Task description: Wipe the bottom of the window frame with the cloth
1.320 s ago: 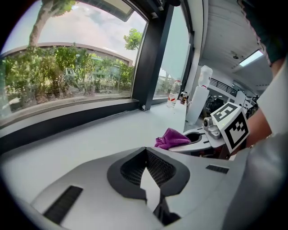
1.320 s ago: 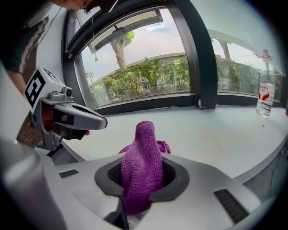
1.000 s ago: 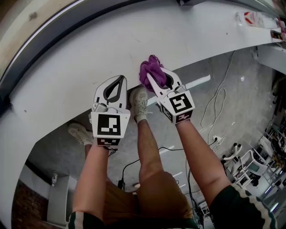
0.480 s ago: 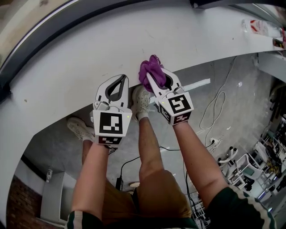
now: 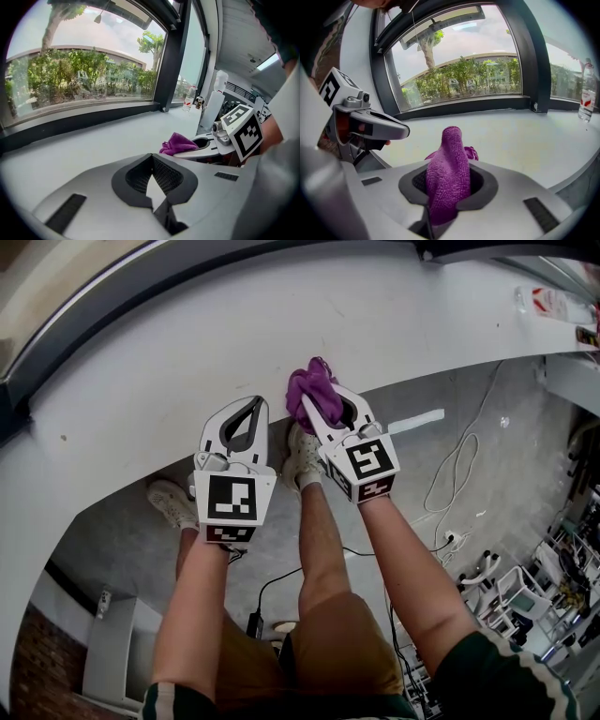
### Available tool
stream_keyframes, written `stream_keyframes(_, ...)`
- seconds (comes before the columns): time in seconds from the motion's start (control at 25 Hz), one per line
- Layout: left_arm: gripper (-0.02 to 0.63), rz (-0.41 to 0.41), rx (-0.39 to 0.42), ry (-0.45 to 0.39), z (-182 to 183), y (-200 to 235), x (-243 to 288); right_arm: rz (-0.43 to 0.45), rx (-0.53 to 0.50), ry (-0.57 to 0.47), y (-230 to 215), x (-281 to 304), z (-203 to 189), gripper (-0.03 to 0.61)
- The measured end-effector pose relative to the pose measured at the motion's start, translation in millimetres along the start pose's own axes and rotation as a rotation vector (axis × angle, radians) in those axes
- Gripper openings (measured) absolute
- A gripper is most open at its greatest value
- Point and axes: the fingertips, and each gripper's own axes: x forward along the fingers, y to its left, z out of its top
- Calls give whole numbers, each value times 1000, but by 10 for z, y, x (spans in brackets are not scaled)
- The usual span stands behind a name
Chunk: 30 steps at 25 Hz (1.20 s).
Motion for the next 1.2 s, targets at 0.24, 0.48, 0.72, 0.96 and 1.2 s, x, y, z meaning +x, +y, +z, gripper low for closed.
stream_keyframes(0.24, 8, 13, -11, 1, -118, 141, -206, 6, -5, 0, 247, 84, 17, 97)
stream_keyframes(0.48, 8, 29, -17, -6, -229, 328, -421, -1, -15, 3, 501, 193, 33, 95)
stream_keyframes(0.72, 8, 52, -40, -7, -319, 556, -621, -21, -14, 23, 658, 274, 36, 95)
stream_keyframes(0.96, 8, 81, -65, -13, -372, 761, -780, -42, -13, 38, 715, 309, 54, 95)
stream_keyframes(1.2, 8, 99, -95, -18, -461, 882, -904, -35, -18, 56, 897, 398, 72, 95)
